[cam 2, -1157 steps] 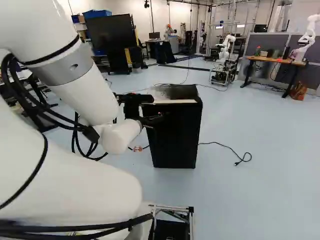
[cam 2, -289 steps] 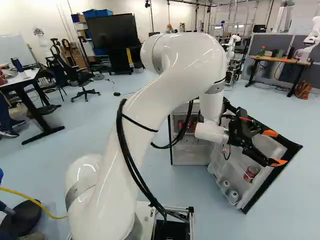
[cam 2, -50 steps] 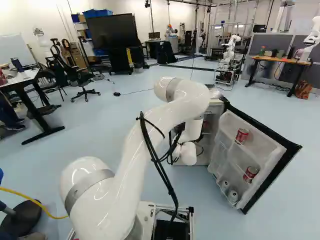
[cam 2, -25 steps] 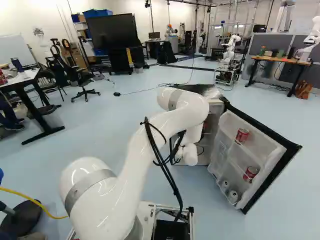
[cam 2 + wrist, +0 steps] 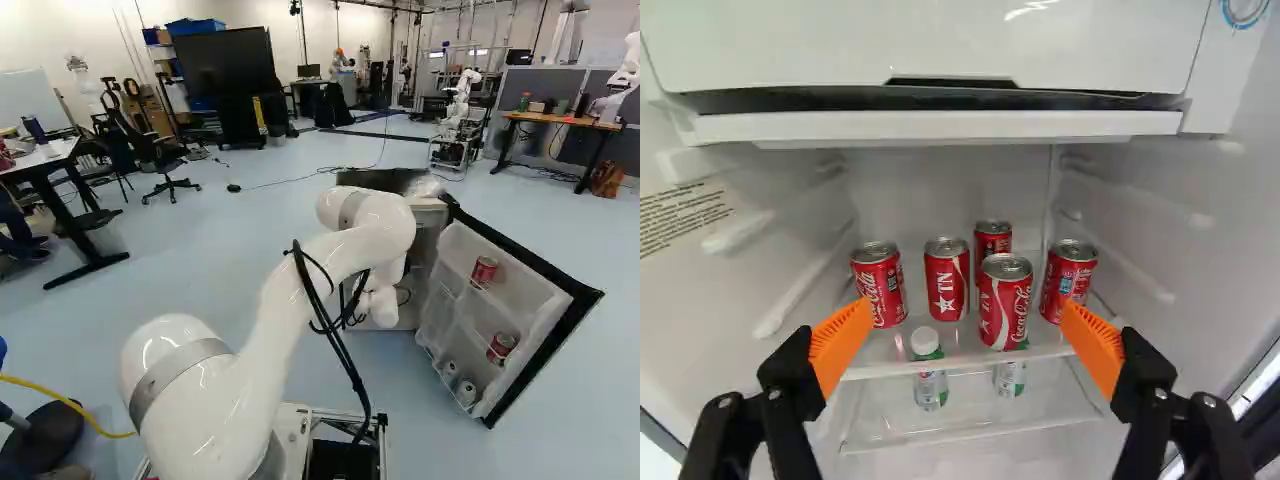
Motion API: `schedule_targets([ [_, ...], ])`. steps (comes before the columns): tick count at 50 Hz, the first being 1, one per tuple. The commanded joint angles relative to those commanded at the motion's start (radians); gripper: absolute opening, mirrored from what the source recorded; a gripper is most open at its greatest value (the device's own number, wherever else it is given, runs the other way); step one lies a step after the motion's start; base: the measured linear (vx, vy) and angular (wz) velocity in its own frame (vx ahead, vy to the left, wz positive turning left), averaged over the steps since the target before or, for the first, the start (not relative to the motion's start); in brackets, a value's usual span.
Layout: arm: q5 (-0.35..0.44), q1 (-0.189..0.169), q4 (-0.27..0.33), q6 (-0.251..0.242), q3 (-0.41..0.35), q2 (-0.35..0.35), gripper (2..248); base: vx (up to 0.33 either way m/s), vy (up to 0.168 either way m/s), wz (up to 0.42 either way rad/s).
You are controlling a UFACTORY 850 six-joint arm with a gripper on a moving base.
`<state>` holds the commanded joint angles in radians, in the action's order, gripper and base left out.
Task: Grab a drink from the fridge
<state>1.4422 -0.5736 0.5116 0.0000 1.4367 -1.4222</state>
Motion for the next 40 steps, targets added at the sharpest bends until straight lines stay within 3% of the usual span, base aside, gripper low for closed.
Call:
schedule_targets([
  [40, -0.13, 0.006, -0.056, 0.0, 0.146, -0.077, 247, 0.0, 0.0, 0.0],
])
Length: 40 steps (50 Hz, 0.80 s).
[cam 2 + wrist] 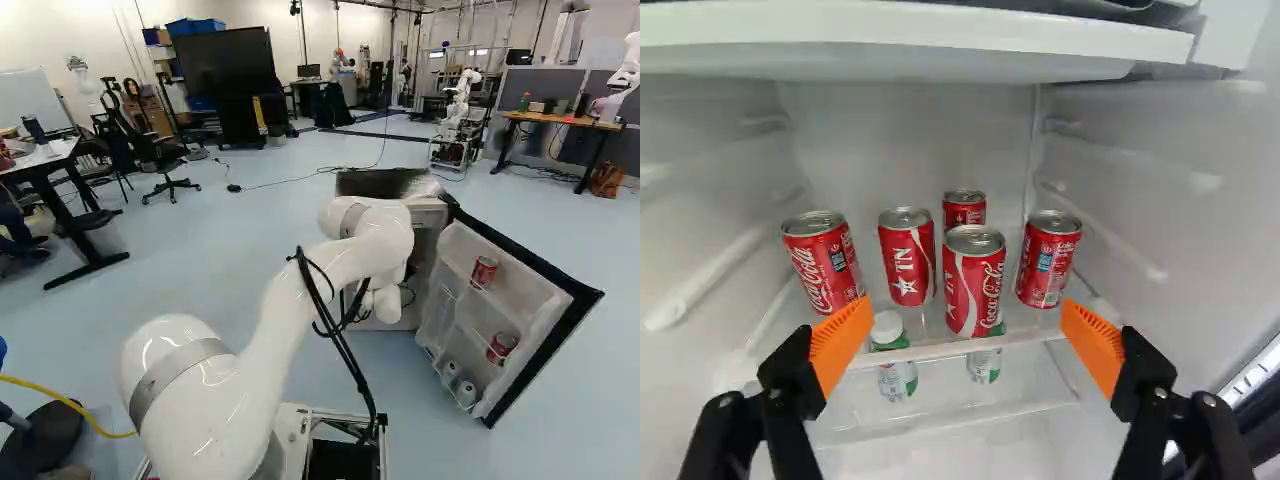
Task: Grab a drink from the fridge
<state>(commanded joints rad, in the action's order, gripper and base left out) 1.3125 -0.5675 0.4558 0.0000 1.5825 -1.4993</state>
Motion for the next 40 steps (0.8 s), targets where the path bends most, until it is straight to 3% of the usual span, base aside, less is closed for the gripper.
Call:
schedule_targets([
  [40, -0.069, 0.022, -0.028, 0.0, 0.124, -0.059, 247, 0.0, 0.0, 0.0],
])
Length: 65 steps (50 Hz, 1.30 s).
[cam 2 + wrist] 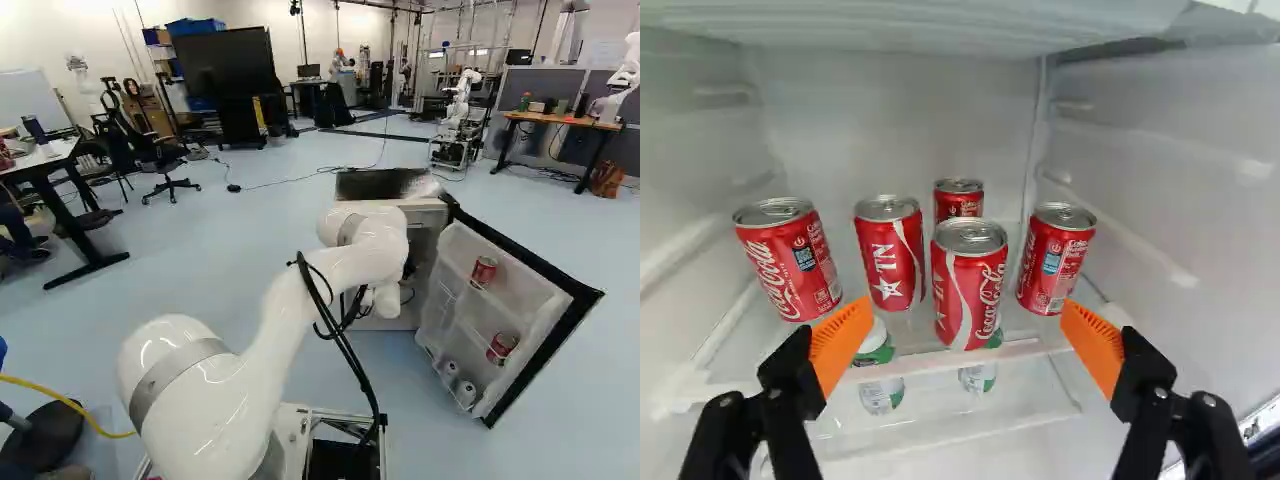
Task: Grab a drink from the fridge
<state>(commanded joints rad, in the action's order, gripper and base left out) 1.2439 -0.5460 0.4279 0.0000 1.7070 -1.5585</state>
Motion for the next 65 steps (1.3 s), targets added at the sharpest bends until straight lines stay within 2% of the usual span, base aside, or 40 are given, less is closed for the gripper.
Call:
schedule_targets([
  [12, 0.0, 0.004, 0.0, 0.0, -0.001, 0.016, 247, 0.0, 0.0, 0.0],
  [47, 0.0, 0.014, 0.0, 0.0, 0.074, -0.023, 247, 0.0, 0.0, 0.0],
  [65, 0.0, 0.015, 0.0, 0.0, 0.08, -0.027, 247, 0.0, 0.0, 0.0],
])
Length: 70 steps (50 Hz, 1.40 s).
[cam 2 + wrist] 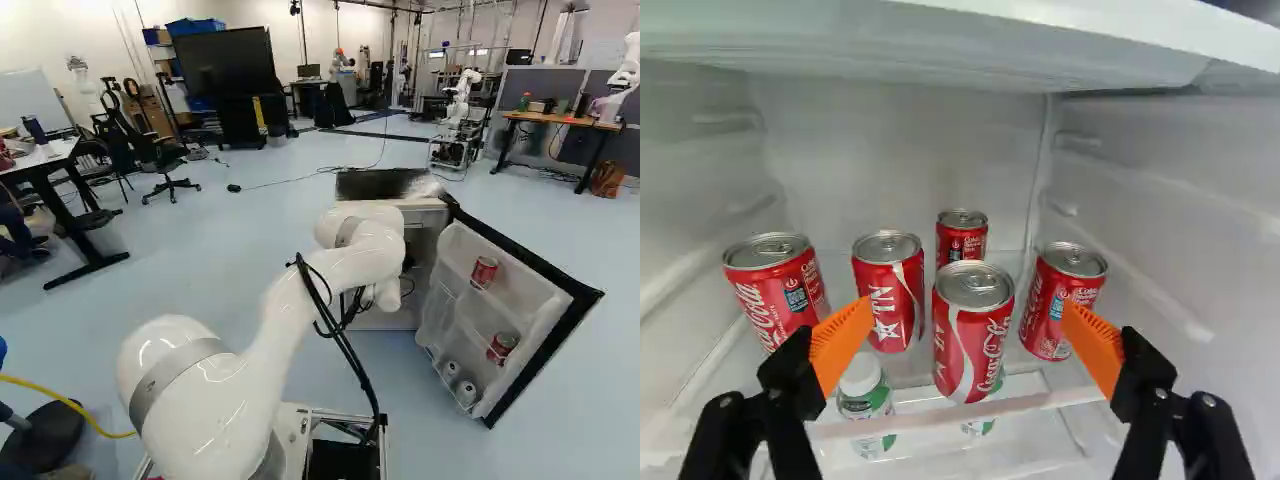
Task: Grab a drink from the fridge
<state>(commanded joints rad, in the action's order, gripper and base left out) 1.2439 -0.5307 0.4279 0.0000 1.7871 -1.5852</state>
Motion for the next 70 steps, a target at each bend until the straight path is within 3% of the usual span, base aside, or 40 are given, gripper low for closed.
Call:
schedule_targets([
  [5, 0.0, 0.0, 0.0, 0.0, 0.0, 0.0, 247, 0.0, 0.0, 0.0],
  [6, 0.0, 0.0, 0.0, 0.0, 0.0, 0.0, 218, 0.0, 0.0, 0.0],
  [10, 0.0, 0.0, 0.0, 0.0, 0.0, 0.0, 218, 0.0, 0.0, 0.0],
  [11, 0.0, 0.0, 0.0, 0.0, 0.0, 0.0, 179, 0.0, 0.0, 0.0],
  [16, 0.0, 0.0, 0.0, 0.0, 0.0, 0.0, 179, 0.0, 0.0, 0.0],
  [17, 0.0, 0.0, 0.0, 0.0, 0.0, 0.0, 141, 0.0, 0.0, 0.0],
  [21, 0.0, 0.0, 0.0, 0.0, 0.0, 0.0, 141, 0.0, 0.0, 0.0],
  [22, 0.0, 0.0, 0.0, 0.0, 0.0, 0.0, 104, 0.0, 0.0, 0.0],
  [26, 0.0, 0.0, 0.0, 0.0, 0.0, 0.0, 104, 0.0, 0.0, 0.0],
  [27, 0.0, 0.0, 0.0, 0.0, 0.0, 0.0, 94, 0.0, 0.0, 0.0],
  [45, 0.0, -0.001, 0.0, 0.0, -0.026, 0.026, 94, 0.0, 0.0, 0.0],
  [70, 0.0, -0.02, 0.0, 0.0, -0.237, 0.187, 94, 0.0, 0.0, 0.0],
])
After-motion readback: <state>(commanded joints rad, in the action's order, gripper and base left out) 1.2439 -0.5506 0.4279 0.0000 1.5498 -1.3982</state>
